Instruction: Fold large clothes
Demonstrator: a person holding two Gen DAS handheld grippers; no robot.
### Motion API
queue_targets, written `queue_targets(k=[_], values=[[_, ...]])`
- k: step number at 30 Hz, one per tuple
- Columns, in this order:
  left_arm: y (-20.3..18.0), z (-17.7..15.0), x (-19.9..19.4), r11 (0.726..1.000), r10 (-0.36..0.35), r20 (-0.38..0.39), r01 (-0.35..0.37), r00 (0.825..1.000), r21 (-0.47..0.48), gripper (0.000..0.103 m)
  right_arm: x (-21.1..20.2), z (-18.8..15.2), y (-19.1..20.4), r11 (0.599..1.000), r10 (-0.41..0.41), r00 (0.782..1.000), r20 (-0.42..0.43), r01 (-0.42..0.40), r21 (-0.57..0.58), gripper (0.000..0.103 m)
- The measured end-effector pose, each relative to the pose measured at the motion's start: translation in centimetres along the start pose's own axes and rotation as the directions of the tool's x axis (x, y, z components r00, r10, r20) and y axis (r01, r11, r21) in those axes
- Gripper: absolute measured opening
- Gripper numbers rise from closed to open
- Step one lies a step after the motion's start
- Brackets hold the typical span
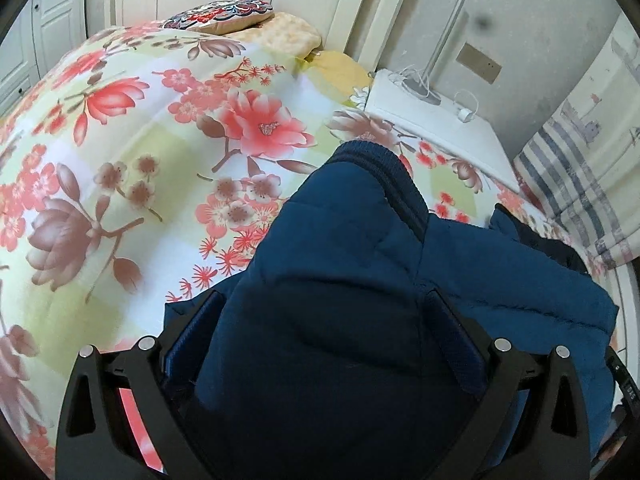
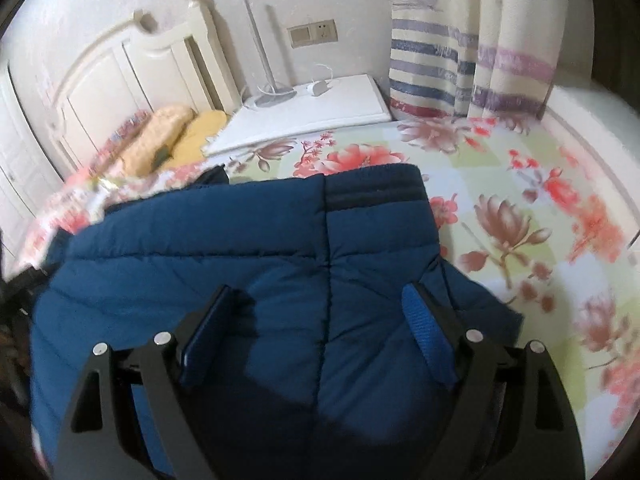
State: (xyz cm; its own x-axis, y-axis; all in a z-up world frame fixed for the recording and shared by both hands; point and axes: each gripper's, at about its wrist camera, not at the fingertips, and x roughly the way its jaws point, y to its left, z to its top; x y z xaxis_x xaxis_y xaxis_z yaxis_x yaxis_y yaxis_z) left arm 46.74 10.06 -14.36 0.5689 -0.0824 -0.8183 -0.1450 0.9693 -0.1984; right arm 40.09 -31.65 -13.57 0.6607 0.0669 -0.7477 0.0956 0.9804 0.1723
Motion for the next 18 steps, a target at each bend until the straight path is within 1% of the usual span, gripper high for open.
queue_targets(k=[1, 2, 3, 4, 5, 6, 7, 8, 9, 10, 11, 12, 13, 14, 15, 16, 18], values=[[-0.4, -0.1, -0.7, 0.999, 0.033, 0.013, -0.033, 0.999, 0.012, 0.099, -0.9, 0.0, 1.1, 0.998, -0.050, 0.999, 0.006, 0.051, -0.042, 0.084], [-1.2, -0.4, -2.4, 0.998, 0.057, 0.058, -0.059, 0.997, 0.032, 0.099, -1.8, -0.2, 1.9, 0.996, -0.054, 0.998, 0.018, 0.055, -0.065, 0.084], [-1.8, -0.8, -3.7, 0.998, 0.035, 0.098, -0.040, 0.995, 0.047, 0.099, -3.5, -0.7, 3.5, 0.994, -0.011, 0.999, 0.046, 0.016, -0.106, 0.084], [-3.0, -1.6, -5.6, 0.997, 0.000, 0.148, -0.012, 0.989, 0.081, 0.099, -4.5, -1.1, 4.5, 0.991, 0.015, 0.998, 0.059, -0.007, -0.137, 0.084], [-4.6, -2.6, -7.0, 0.991, -0.010, 0.183, -0.015, 0.983, 0.136, 0.099, -5.9, -2.0, 6.9, 0.976, 0.040, 0.996, 0.074, -0.023, -0.216, 0.084], [-6.0, -3.4, -7.8, 0.981, -0.007, 0.200, -0.032, 0.980, 0.189, 0.099, -6.6, -2.9, 8.9, 0.958, 0.043, 0.997, 0.068, -0.021, -0.287, 0.084], [-7.4, -4.5, -8.3, 0.969, -0.008, 0.213, -0.045, 0.977, 0.244, 0.099, -6.8, -4.0, 11.1, 0.934, 0.046, 0.998, 0.048, -0.026, -0.357, 0.084], [-9.4, -6.1, -8.5, 0.945, -0.022, 0.221, -0.052, 0.975, 0.324, 0.099, -6.8, -4.9, 12.7, 0.913, 0.055, 0.998, 0.030, -0.038, -0.406, 0.084], [-10.7, -7.2, -8.4, 0.924, -0.026, 0.221, -0.060, 0.975, 0.377, 0.099, -6.7, -6.0, 14.4, 0.889, 0.065, 0.998, 0.019, -0.049, -0.456, 0.084], [-12.1, -8.6, -7.7, 0.891, -0.013, 0.224, -0.091, 0.974, 0.445, 0.099, -6.4, -6.9, 15.7, 0.871, 0.055, 0.998, 0.025, -0.036, -0.491, 0.084], [-13.0, -9.8, -6.5, 0.861, 0.031, 0.228, -0.142, 0.973, 0.489, 0.099, -6.0, -7.7, 16.4, 0.859, 0.018, 0.999, 0.050, 0.010, -0.512, 0.087], [-13.1, -10.4, -5.6, 0.854, 0.053, 0.238, -0.168, 0.970, 0.493, 0.099, -5.7, -8.1, 16.5, 0.861, 0.000, 0.997, 0.073, 0.037, -0.507, 0.089], [-12.6, -10.7, -5.5, 0.865, 0.033, 0.245, -0.151, 0.969, 0.479, 0.099, -5.5, -8.0, 16.0, 0.878, 0.012, 0.998, 0.064, 0.020, -0.478, 0.091], [-11.7, -10.3, -5.4, 0.890, -0.005, 0.218, -0.095, 0.976, 0.445, 0.099, -5.2, -7.7, 15.2, 0.898, 0.040, 0.998, 0.038, -0.019, -0.440, 0.092], [-11.0, -9.8, -5.5, 0.904, -0.020, 0.191, -0.064, 0.981, 0.422, 0.099, -5.1, -7.4, 14.3, 0.912, 0.060, 0.998, 0.018, -0.047, -0.408, 0.092], [-10.2, -9.4, -5.7, 0.912, -0.023, 0.179, -0.052, 0.984, 0.406, 0.099, -5.4, -7.0, 13.5, 0.917, 0.046, 0.999, 0.021, -0.034, -0.397, 0.092], [-8.4, -8.5, -6.4, 0.915, 0.030, 0.218, -0.115, 0.975, 0.387, 0.099, -6.1, -6.3, 11.7, 0.931, 0.010, 0.999, 0.047, 0.008, -0.366, 0.092]])
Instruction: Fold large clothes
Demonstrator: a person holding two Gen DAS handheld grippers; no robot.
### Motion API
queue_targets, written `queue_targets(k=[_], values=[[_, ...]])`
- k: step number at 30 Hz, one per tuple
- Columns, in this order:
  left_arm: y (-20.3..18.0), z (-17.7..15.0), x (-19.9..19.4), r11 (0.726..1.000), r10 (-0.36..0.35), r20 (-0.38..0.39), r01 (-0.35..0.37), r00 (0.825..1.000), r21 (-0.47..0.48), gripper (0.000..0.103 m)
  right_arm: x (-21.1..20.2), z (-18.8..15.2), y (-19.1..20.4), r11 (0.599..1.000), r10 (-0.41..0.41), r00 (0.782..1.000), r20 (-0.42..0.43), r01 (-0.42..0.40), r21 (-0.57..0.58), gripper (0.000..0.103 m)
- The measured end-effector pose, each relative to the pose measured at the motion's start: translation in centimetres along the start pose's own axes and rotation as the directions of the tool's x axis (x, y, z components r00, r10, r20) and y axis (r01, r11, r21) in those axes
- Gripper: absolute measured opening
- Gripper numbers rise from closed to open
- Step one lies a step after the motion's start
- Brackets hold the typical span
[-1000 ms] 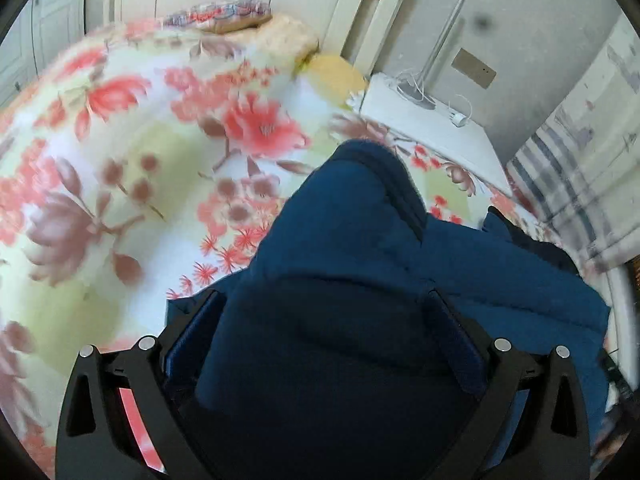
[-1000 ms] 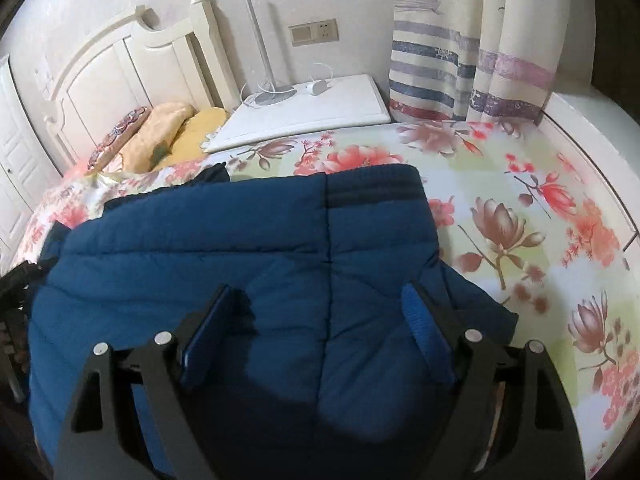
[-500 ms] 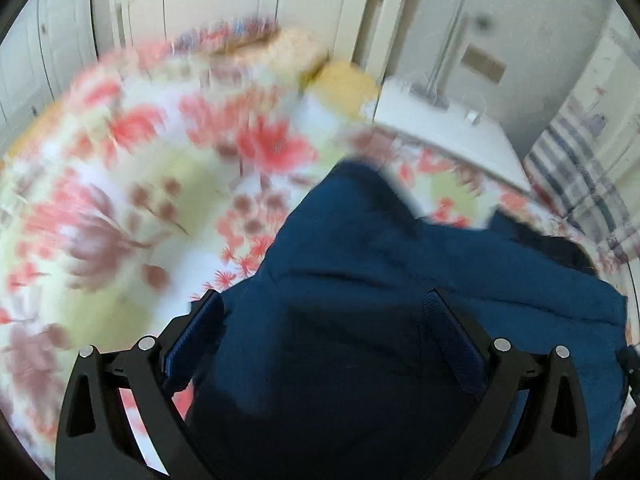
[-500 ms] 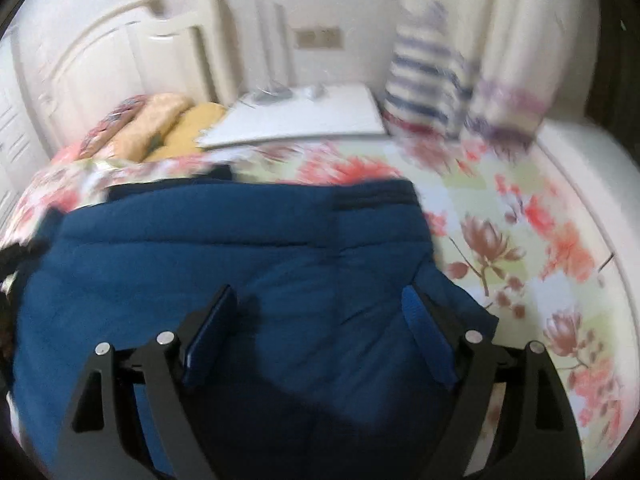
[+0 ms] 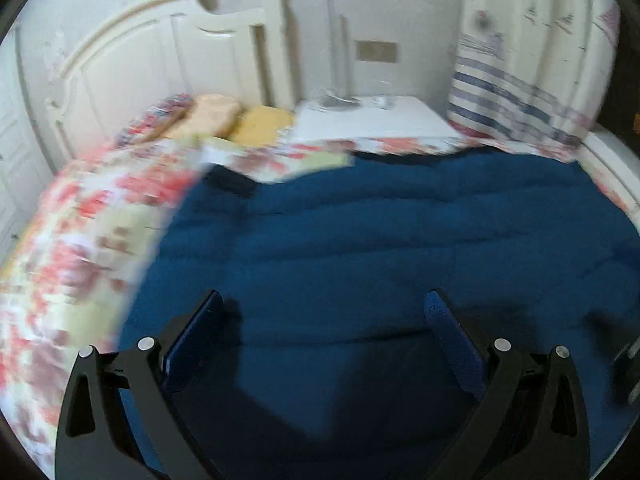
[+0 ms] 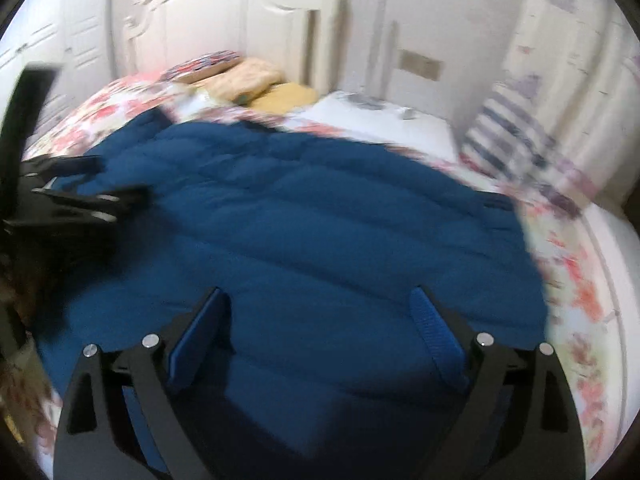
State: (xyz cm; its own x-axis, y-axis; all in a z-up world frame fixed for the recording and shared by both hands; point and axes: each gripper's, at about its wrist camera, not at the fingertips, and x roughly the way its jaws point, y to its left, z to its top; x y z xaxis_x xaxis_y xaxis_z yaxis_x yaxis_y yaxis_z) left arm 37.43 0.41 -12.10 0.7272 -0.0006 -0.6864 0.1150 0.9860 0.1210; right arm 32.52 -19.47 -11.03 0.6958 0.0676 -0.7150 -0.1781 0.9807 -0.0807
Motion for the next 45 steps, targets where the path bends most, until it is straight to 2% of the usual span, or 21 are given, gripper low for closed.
queue_targets(k=[2, 4, 6, 8, 15, 16, 17, 19, 22, 23, 24, 26, 29, 30, 31, 33, 36, 39, 41, 43, 45], values=[[3.7, -0.4, 0.4, 0.996, 0.059, -0.010, -0.059, 0.998, -0.071, 0.099, -0.5, -0.4, -4.1, 0.992, -0.081, 0.997, 0.007, 0.080, 0.093, 0.092], [7.3, -1.0, 1.3, 0.984, 0.017, -0.046, -0.025, 0.999, -0.176, 0.099, 0.1, -1.7, -9.0, 0.969, -0.094, 0.995, -0.028, 0.098, 0.228, 0.092], [10.2, -2.2, 2.6, 0.946, -0.133, -0.070, 0.105, 0.989, -0.307, 0.099, 1.0, -3.3, -12.0, 0.943, -0.004, 1.000, -0.013, 0.008, 0.331, 0.096], [10.8, -2.7, 3.1, 0.928, -0.185, -0.060, 0.155, 0.981, -0.340, 0.099, 2.2, -5.1, -14.2, 0.885, 0.124, 0.992, 0.015, -0.117, 0.450, 0.099], [10.4, -2.9, 2.8, 0.936, -0.157, -0.051, 0.132, 0.986, -0.325, 0.099, 1.8, -5.1, -13.9, 0.892, 0.091, 0.996, 0.007, -0.085, 0.444, 0.100], [10.3, -2.9, 2.4, 0.941, -0.135, -0.057, 0.110, 0.989, -0.320, 0.099, 0.8, -4.9, -13.4, 0.903, 0.036, 0.999, 0.005, -0.035, 0.428, 0.097], [9.9, -2.8, 1.2, 0.951, -0.077, -0.059, 0.055, 0.995, -0.305, 0.098, -0.3, -4.5, -12.4, 0.915, -0.011, 1.000, 0.021, 0.002, 0.403, 0.094], [7.9, -2.3, -1.4, 0.960, -0.032, -0.011, 0.028, 0.999, -0.279, 0.098, -2.7, -4.3, -10.5, 0.933, -0.031, 0.997, 0.074, 0.002, 0.361, 0.094], [4.0, -2.6, -5.4, 0.982, -0.050, 0.070, 0.062, 0.996, -0.181, 0.098, -5.8, -4.0, -5.9, 0.965, -0.055, 0.990, 0.130, 0.019, 0.263, 0.094], [1.8, -2.9, -6.6, 0.991, -0.052, 0.099, 0.064, 0.994, -0.121, 0.098, -6.4, -3.9, -4.0, 0.980, -0.015, 0.990, 0.139, -0.013, 0.198, 0.094], [0.1, -3.1, -7.1, 0.996, -0.051, 0.106, 0.059, 0.993, -0.073, 0.098, -6.8, -3.9, -2.1, 0.989, 0.023, 0.989, 0.147, -0.044, 0.141, 0.093], [-3.6, -3.9, -7.2, 0.999, -0.029, 0.092, 0.026, 0.995, 0.036, 0.098, -7.6, -4.0, 1.1, 0.999, -0.003, 0.985, 0.175, -0.005, 0.045, 0.093], [-5.5, -5.0, -5.3, 0.998, 0.014, 0.052, -0.017, 0.999, 0.063, 0.099, -5.4, -4.5, 4.5, 0.998, -0.021, 0.997, 0.074, 0.026, -0.064, 0.093], [-5.2, -5.5, -4.8, 0.999, -0.004, 0.051, 0.002, 0.999, 0.035, 0.099, -4.2, -5.1, 4.6, 0.998, -0.015, 0.999, 0.049, 0.018, -0.068, 0.094], [-4.7, -5.9, -4.6, 1.000, -0.027, 0.057, 0.026, 0.998, 0.017, 0.099, -3.5, -5.7, 4.1, 0.999, -0.009, 0.998, 0.064, 0.012, -0.042, 0.101], [-4.1, -6.4, -4.8, 0.999, -0.028, 0.049, 0.027, 0.998, 0.023, 0.099, -3.4, -6.0, 2.8, 1.000, 0.030, 0.997, 0.069, -0.030, -0.008, 0.100], [-2.4, -6.9, -5.8, 1.000, 0.002, 0.033, -0.002, 0.999, 0.007, 0.099, -4.7, -5.9, 0.0, 0.998, -0.027, 0.997, 0.067, 0.023, 0.055, 0.100], [0.3, -7.8, -6.5, 0.998, 0.041, 0.013, -0.040, 0.999, -0.052, 0.099, -5.3, -7.1, -5.0, 0.976, -0.097, 0.994, 0.044, 0.086, 0.201, 0.100], [2.1, -8.4, -6.2, 0.995, 0.044, -0.004, -0.045, 0.999, -0.085, 0.099, -4.9, -8.7, -8.1, 0.954, -0.032, 0.999, 0.029, 0.022, 0.298, 0.100], [3.2, -9.0, -5.8, 0.994, 0.016, -0.012, -0.018, 1.000, -0.110, 0.099, -4.5, -9.8, -9.1, 0.941, 0.015, 0.999, 0.048, -0.031, 0.336, 0.101], [3.2, -9.2, -5.8, 0.995, 0.020, -0.008, -0.020, 1.000, -0.102, 0.099, -4.3, -9.8, -8.8, 0.944, 0.002, 0.999, 0.040, -0.015, 0.330, 0.101]])
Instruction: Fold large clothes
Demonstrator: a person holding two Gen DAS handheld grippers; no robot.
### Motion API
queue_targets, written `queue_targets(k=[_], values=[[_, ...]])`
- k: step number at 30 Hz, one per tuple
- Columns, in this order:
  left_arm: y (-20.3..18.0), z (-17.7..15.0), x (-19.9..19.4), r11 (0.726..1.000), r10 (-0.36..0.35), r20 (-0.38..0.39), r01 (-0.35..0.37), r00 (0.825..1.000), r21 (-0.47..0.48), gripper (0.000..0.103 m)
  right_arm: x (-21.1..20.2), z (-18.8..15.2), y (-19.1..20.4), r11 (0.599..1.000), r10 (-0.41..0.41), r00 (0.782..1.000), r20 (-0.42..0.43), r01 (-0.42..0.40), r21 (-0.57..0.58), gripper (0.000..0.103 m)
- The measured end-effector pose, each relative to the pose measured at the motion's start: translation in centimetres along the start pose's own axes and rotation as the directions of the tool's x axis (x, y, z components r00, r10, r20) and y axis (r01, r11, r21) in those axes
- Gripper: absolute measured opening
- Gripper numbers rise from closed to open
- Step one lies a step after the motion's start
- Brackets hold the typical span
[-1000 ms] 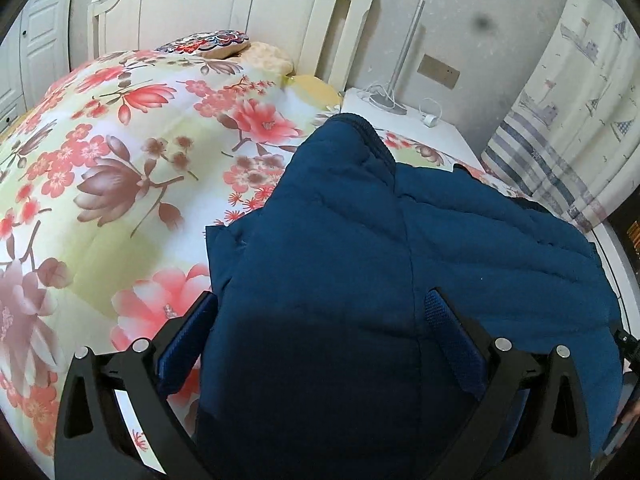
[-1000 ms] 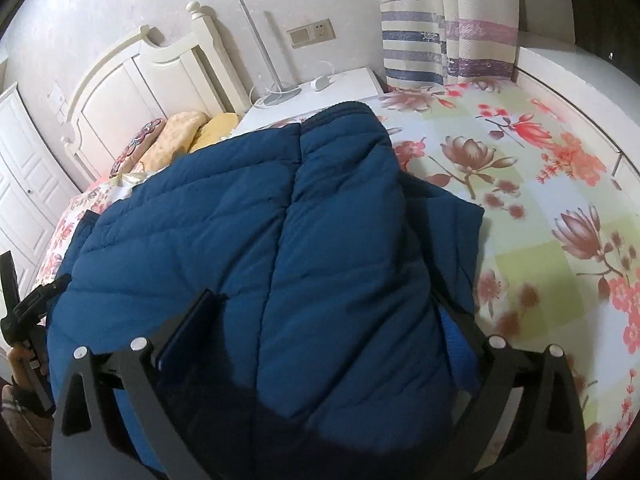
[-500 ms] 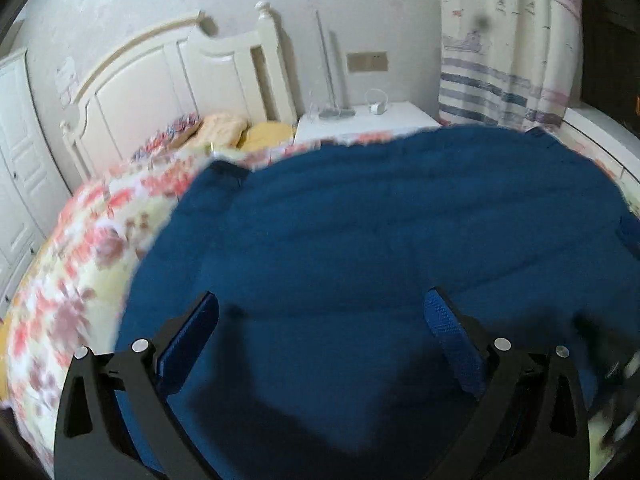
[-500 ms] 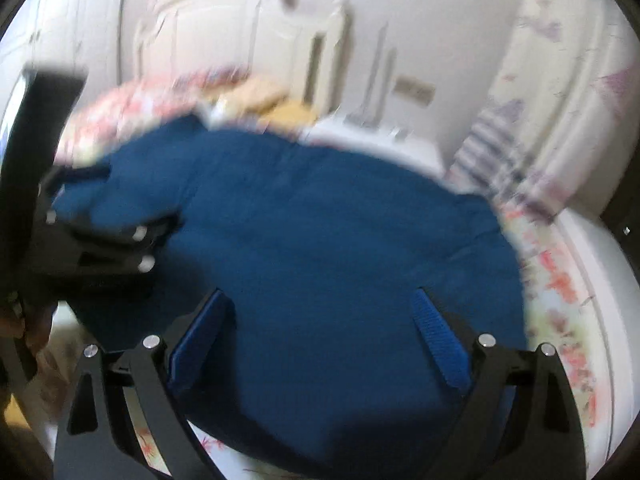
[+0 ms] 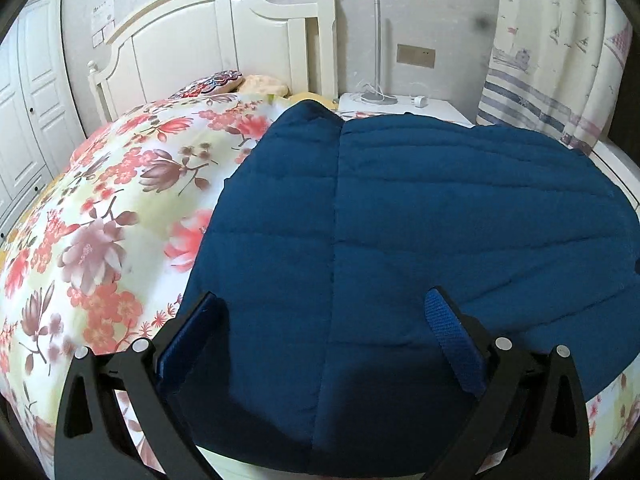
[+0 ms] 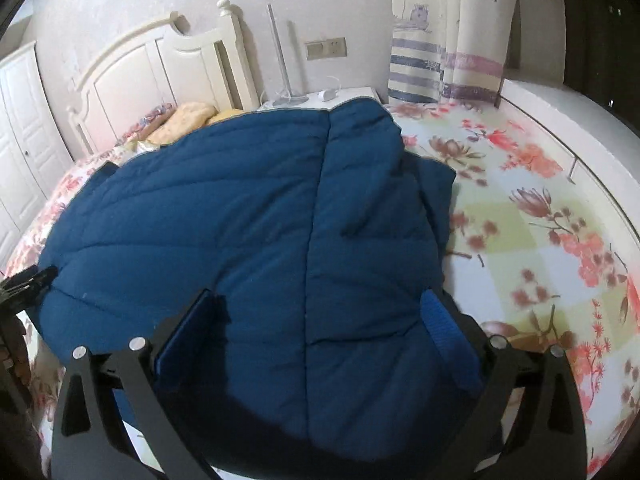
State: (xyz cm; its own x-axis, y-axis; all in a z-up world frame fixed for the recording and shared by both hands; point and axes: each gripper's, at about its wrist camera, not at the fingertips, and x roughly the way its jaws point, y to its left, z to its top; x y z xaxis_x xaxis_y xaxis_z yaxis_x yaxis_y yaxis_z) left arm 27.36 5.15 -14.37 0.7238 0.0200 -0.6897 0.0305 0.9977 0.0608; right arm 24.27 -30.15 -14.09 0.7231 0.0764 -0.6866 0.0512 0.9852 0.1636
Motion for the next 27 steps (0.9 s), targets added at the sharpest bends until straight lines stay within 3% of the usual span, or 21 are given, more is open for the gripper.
queue_targets(k=[11, 16, 18, 22, 25, 27], values=[[-0.1, -0.2, -0.1, 1.000, 0.013, 0.002, -0.013, 1.000, 0.006, 0.099, -0.9, 0.3, 0.8, 0.998, -0.061, 0.998, -0.003, 0.061, 0.000, 0.100], [-0.3, -0.2, -1.0, 0.999, 0.038, -0.002, -0.038, 0.999, 0.016, 0.098, -5.0, 0.3, 3.3, 0.995, -0.089, 0.984, 0.151, 0.094, -0.024, 0.098], [-0.9, -0.1, -2.0, 0.998, 0.058, 0.013, -0.058, 0.998, 0.026, 0.098, -6.1, 0.2, 6.2, 0.992, -0.051, 0.980, 0.190, 0.072, -0.105, 0.098], [-2.7, -0.3, -3.8, 0.999, -0.002, 0.057, -0.001, 0.998, 0.054, 0.098, -4.3, -1.2, 13.7, 0.942, 0.037, 0.993, 0.114, 0.004, -0.335, 0.098], [-4.8, -0.7, -3.5, 0.993, -0.021, 0.050, 0.015, 0.999, 0.113, 0.098, -1.6, -3.1, 17.6, 0.890, 0.035, 0.998, 0.046, -0.011, -0.455, 0.097], [-5.3, -1.3, -2.3, 0.988, -0.003, 0.031, -0.002, 1.000, 0.154, 0.099, -1.0, -3.4, 17.9, 0.885, 0.033, 0.998, 0.047, -0.008, -0.466, 0.097]])
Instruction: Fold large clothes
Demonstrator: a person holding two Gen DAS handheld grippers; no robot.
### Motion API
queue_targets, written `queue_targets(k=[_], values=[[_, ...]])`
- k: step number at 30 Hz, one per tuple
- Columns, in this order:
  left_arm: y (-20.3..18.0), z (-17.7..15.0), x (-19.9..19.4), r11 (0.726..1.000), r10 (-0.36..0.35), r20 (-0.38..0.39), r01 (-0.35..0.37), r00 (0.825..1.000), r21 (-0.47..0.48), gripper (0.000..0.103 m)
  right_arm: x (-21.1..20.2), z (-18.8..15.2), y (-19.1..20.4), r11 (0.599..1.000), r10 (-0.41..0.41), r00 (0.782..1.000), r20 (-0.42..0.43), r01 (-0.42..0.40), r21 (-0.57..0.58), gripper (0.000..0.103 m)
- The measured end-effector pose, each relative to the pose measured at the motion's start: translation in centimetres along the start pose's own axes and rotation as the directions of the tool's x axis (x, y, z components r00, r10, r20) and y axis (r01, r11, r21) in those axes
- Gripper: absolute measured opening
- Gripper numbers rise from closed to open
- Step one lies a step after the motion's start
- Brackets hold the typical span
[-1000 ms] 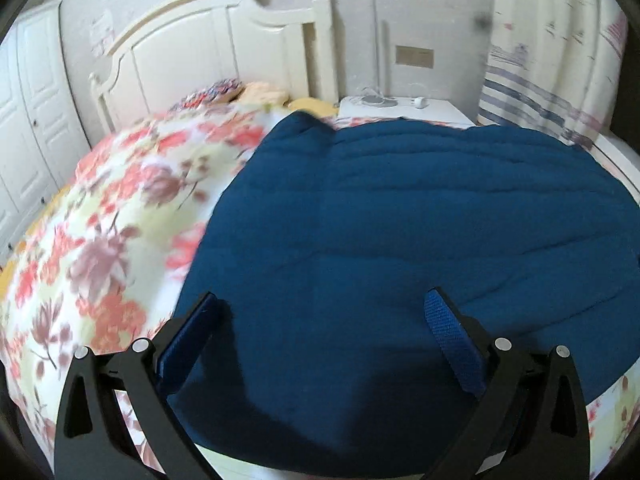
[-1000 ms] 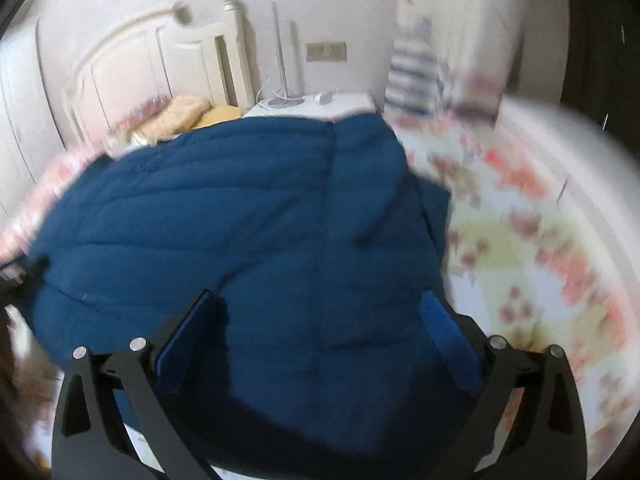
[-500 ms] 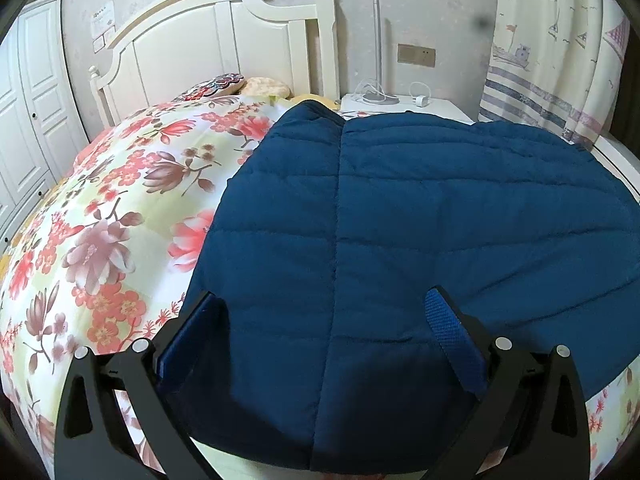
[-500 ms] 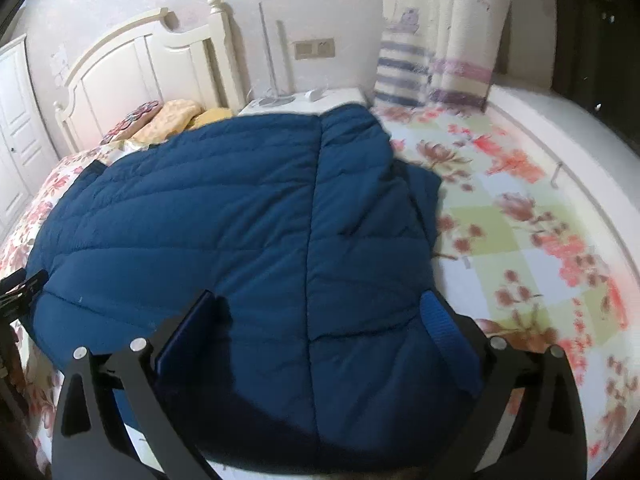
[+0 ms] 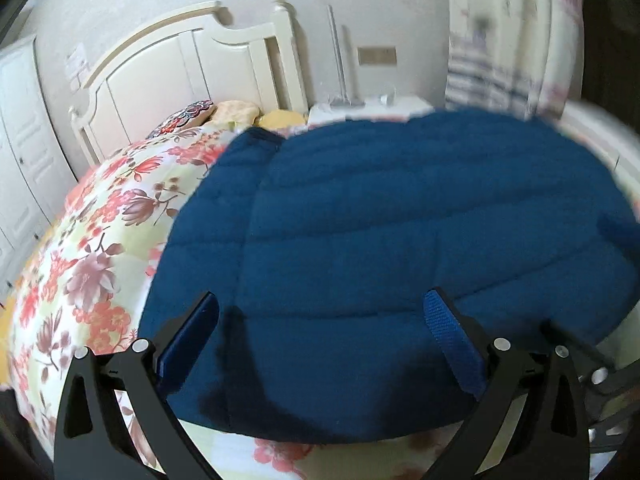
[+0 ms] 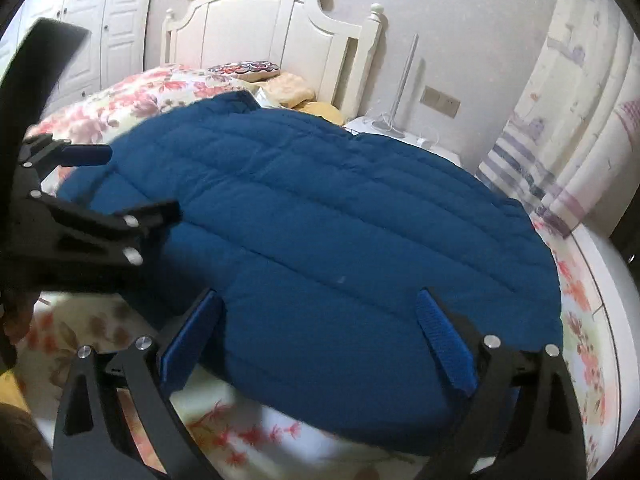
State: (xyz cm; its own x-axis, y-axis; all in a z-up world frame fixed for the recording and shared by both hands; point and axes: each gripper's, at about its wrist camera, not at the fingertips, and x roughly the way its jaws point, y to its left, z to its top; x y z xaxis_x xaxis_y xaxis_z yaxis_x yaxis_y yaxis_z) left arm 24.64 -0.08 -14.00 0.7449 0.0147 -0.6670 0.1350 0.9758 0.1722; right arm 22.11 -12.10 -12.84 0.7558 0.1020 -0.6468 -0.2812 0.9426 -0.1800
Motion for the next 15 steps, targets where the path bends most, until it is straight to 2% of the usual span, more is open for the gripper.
queue_targets(k=[2, 4, 7, 10, 11, 14, 15], values=[[1.8, -0.2, 0.4, 0.997, -0.050, -0.023, 0.049, 0.998, -0.059, 0.099, -0.3, -0.1, -1.7, 0.998, 0.030, 0.999, -0.012, -0.029, 0.049, 0.097], [3.8, -0.3, 0.4, 0.994, -0.030, -0.035, 0.026, 0.999, -0.110, 0.099, -0.8, -0.7, -5.0, 0.993, -0.030, 0.999, -0.033, 0.034, 0.117, 0.097], [7.5, -1.3, 0.8, 0.980, -0.026, -0.048, 0.016, 0.998, -0.196, 0.099, -1.3, -2.9, -9.9, 0.966, -0.034, 0.998, -0.062, 0.048, 0.256, 0.099], [10.3, -2.4, 0.7, 0.958, -0.026, -0.068, 0.005, 0.997, -0.287, 0.099, -2.8, -6.1, -14.8, 0.904, -0.069, 0.993, -0.093, 0.102, 0.415, 0.099], [10.8, -2.5, 0.5, 0.952, -0.035, -0.070, 0.012, 0.997, -0.307, 0.099, -4.1, -7.2, -16.2, 0.870, -0.079, 0.992, -0.095, 0.115, 0.479, 0.096], [10.2, -1.8, -0.9, 0.958, 0.071, -0.046, -0.081, 0.996, -0.276, 0.098, -7.2, -9.6, -17.6, 0.804, -0.014, 0.999, -0.051, 0.042, 0.594, 0.096], [9.6, -1.2, -1.3, 0.965, 0.080, -0.019, -0.082, 0.997, -0.250, 0.098, -7.9, -10.4, -17.5, 0.781, 0.019, 0.999, -0.045, 0.013, 0.624, 0.096]])
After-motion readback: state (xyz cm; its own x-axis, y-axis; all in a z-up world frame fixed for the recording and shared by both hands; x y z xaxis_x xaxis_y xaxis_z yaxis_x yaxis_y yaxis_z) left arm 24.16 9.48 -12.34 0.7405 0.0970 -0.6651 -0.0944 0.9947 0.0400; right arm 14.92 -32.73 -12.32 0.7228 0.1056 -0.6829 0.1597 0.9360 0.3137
